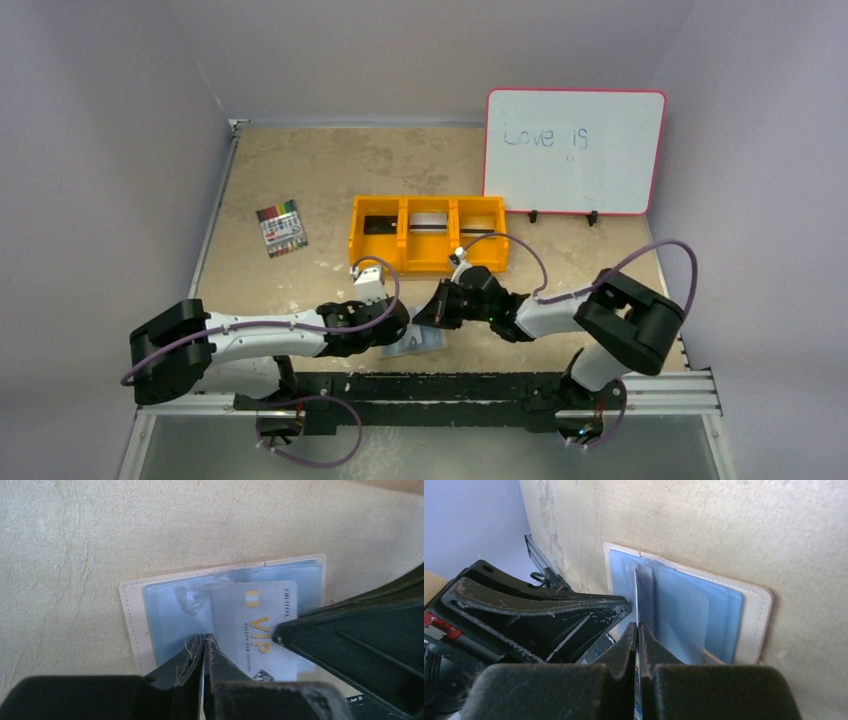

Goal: Take the credit cards out of the card holder

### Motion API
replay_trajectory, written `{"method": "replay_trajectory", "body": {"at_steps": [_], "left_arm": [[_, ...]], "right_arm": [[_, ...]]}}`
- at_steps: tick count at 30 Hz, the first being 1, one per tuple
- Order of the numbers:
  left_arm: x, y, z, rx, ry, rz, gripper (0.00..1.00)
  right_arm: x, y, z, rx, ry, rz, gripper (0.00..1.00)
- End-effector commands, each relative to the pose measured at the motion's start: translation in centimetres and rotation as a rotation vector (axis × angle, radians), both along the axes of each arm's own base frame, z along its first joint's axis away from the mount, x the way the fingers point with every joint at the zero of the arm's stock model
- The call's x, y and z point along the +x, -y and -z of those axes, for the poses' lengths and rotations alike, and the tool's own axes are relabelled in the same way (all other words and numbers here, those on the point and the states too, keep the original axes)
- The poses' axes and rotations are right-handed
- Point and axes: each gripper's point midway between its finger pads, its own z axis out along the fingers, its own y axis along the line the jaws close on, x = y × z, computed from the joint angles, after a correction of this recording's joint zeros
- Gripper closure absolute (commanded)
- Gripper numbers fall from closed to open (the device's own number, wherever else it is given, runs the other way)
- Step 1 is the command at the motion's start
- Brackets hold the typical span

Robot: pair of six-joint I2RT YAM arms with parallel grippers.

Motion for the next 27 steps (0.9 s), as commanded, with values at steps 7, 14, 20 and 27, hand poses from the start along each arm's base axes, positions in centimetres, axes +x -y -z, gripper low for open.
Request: {"method": "replay_trajectory", "body": {"at_steps": [7, 14, 20, 27], "left_arm": [[0.7, -0.5, -1.6, -0.017, 0.054, -0.029, 0.96], [1.8, 0.2, -5.6, -0.125, 0.145, -0.04, 0.83], [2.5, -1.0, -7.7, -0.113, 0.198, -0.087, 0.72], [2.6, -3.1, -7.6, -0.065, 0.203, -0.155, 0.5]], "right_arm": [[2.4, 4.5, -5.1, -0.11, 0.181, 0.19, 1.0], [3.5, 8.2, -9.0, -0.092, 0.333, 0.322, 1.0], [3.6, 9.9, -10.3, -0.053, 0.425, 0.362, 1.0], [4.3, 11.6, -12.0, -0.072, 0.538, 0.406, 1.0]]}}
